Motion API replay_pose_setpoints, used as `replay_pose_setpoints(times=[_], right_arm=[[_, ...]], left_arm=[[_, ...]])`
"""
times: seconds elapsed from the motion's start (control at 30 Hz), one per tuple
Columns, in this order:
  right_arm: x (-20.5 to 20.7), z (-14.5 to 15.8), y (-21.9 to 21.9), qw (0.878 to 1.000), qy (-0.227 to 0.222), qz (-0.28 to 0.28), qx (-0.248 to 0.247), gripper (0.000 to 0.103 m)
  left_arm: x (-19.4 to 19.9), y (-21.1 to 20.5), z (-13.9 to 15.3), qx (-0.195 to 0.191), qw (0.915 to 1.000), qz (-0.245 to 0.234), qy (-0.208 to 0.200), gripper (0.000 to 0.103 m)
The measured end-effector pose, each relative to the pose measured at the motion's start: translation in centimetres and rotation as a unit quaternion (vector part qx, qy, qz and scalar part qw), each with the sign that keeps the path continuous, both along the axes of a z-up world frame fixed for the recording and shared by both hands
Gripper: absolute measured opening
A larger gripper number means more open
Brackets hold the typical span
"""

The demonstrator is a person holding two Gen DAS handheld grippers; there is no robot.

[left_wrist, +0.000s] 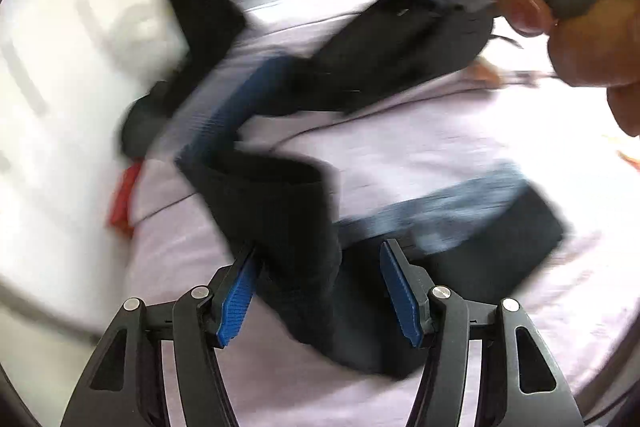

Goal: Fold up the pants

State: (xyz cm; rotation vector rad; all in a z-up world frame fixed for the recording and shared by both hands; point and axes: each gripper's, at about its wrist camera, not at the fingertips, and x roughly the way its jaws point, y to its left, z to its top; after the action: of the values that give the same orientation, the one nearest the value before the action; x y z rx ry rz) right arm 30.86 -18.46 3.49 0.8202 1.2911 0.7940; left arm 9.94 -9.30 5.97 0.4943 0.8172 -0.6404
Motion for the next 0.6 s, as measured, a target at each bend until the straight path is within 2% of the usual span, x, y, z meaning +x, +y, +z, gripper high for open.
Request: replay_pose_setpoints(times=[0.03,0.07,0.13,0.2,0.27,0.3,0.37,0.43,0.47,0.5,0.53,0.6], right_arm=[[-1.4,0.7,-2.1,0.999,-0.01,-0.017,0.041,0.012],[-2.5,1.5,-4.2,0.998,-0.02,-0.028,0.056,0.012],[-4.9,2.0,-6.5,0.999,-0.026,-0.045,0.016,0.012],[-7.1,1.2,-9.6,0.997,-0.02,-0.07,-0.017,0.014],[-8.8,0.0,-12.6,0.994,-0.006,-0.106,-0.019,0.016],[-9.9,-0.9,-14.7,0.992,0.001,-0.125,-0.023,0.017],[-11.0,-2.2,-16.5,0.989,0.015,-0.141,-0.034,0.03],[-11.0,-4.2,-17.0,0.987,0.039,-0.142,-0.057,0.06],[-10.9,-5.1,-17.0,0.987,0.046,-0.142,-0.063,0.063],[-11.0,-6.1,-16.9,0.986,0.053,-0.143,-0.063,0.065],[-11.0,-6.8,-16.8,0.986,0.061,-0.146,-0.055,0.071],[-10.4,-9.3,-15.6,0.985,0.086,-0.151,-0.01,0.076]], left_arm=[[-0.9,-1.5,0.2,0.002,0.9998,-0.02,-0.005,0.061],[-2.4,-3.8,0.4,0.011,0.9987,-0.047,-0.016,0.061],[-4.1,-6.3,0.2,0.003,0.9976,-0.067,-0.015,0.061],[-4.8,-8.2,-1.0,0.003,0.9971,-0.075,0.009,0.061],[-4.8,-9.1,-3.3,0.03,0.9967,-0.069,0.031,0.061],[-4.4,-8.9,-4.1,0.038,0.9965,-0.06,0.045,0.061],[-3.4,-7.5,-5.1,0.042,0.9965,-0.029,0.066,0.061],[-2.3,-5.1,-5.7,0.045,0.9962,0.012,0.073,0.062],[-1.3,-3.3,-6.1,0.046,0.9948,0.042,0.081,0.064],[-0.4,-2.1,-6.3,0.046,0.9931,0.065,0.086,0.072],[0.3,-0.5,-6.4,0.044,0.991,0.09,0.089,0.075],[1.2,2.7,-6.2,0.031,0.9871,0.126,0.094,0.075]])
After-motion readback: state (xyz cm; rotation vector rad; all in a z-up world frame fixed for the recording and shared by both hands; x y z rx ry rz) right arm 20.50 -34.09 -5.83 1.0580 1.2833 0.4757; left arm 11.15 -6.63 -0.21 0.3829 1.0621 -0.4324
